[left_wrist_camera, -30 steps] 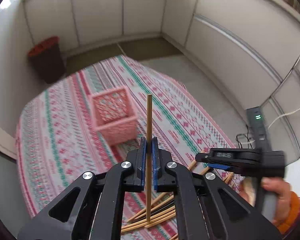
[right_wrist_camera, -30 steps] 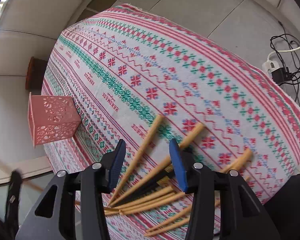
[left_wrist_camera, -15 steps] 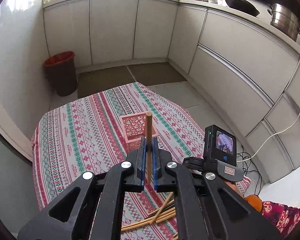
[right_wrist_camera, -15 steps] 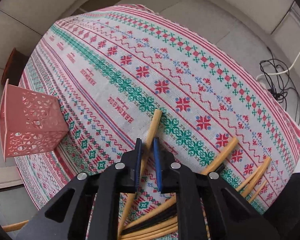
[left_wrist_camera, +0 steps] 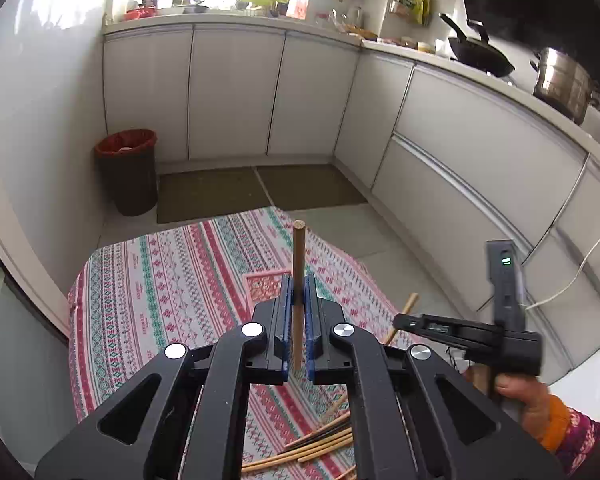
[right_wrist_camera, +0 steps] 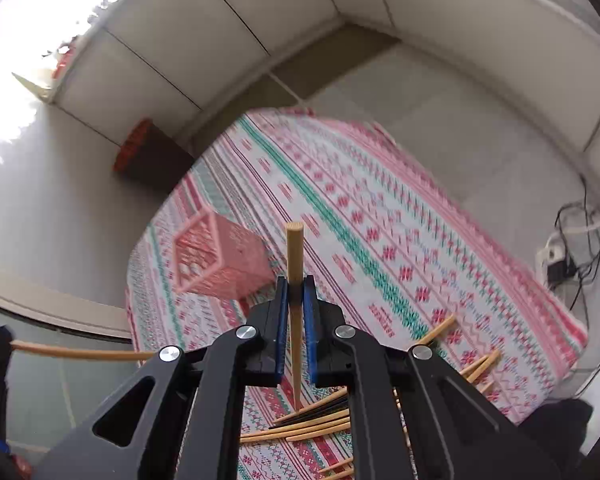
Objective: Organize utensils
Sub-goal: 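Carry both chopsticks upright to the pink basket and open both tools to drop them in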
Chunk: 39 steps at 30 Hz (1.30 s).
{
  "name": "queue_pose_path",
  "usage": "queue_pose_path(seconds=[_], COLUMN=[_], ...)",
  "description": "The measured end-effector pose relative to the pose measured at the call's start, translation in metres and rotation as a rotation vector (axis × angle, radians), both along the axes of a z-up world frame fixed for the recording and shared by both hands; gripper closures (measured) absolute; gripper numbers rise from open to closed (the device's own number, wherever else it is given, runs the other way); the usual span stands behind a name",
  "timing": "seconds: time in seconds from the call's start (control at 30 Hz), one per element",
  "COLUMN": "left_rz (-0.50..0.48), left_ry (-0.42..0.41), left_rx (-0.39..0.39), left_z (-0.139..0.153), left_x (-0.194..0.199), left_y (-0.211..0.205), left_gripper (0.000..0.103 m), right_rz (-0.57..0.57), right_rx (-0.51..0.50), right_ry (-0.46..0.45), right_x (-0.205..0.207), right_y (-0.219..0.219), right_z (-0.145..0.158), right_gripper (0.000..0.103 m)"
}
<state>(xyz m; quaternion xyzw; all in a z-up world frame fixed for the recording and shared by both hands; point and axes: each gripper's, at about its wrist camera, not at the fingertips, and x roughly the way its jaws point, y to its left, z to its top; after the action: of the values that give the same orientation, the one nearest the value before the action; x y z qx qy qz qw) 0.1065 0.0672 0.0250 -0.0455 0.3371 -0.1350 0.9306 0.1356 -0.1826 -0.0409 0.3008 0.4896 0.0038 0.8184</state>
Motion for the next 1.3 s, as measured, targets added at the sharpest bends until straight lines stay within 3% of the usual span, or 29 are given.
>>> queue_pose_path(seconds=[0.27, 0.5, 0.7, 0.77, 0.8, 0.83, 1.1, 1.3], left_rz=[0.056, 0.170, 0.213, 0.213, 0.222, 0.236, 0.319, 0.331], left_ry=[-0.053, -0.111, -0.126, -0.094, -0.088, -0.088, -0.138, -0.152], left_rx=[-0.045, -0.063, -0.078, -0.094, -0.107, -0.121, -0.235, -0.214], left_z=[0.016, 0.016, -0.009, -0.018, -0.019, -0.017, 0.013, 0.022], left_x=[0.022, 0.049, 0.077, 0.081, 0.081, 0.079, 0.047, 0.040], left_y=[-0.003, -0.003, -0.004, -0.001, 0.002, 0.007, 0.044, 0.047], left_gripper=[0.098, 0.098, 0.097, 0.094, 0.085, 0.076, 0.063, 0.056], right_rz=[0.014, 0.017, 0.061, 0.079, 0.089, 0.096, 0.144, 0.178], right_rx=[-0.093, -0.077, -0.072, -0.071, -0.073, -0.077, -0.130, -0.167], right_ry=[-0.219, -0.317, -0.333, -0.328, -0.326, -0.324, -0.304, -0.289], right_x=[-0.004, 0.015, 0.035, 0.041, 0.043, 0.046, 0.060, 0.075], right_y=[-0.010, -0.017, -0.003, 0.004, 0.008, 0.014, 0.040, 0.066], right_z=[0.102, 0.142, 0.135, 0.130, 0.127, 0.124, 0.107, 0.089], right_gripper=[0.095, 0.095, 0.095, 0.095, 0.095, 0.095, 0.095, 0.094])
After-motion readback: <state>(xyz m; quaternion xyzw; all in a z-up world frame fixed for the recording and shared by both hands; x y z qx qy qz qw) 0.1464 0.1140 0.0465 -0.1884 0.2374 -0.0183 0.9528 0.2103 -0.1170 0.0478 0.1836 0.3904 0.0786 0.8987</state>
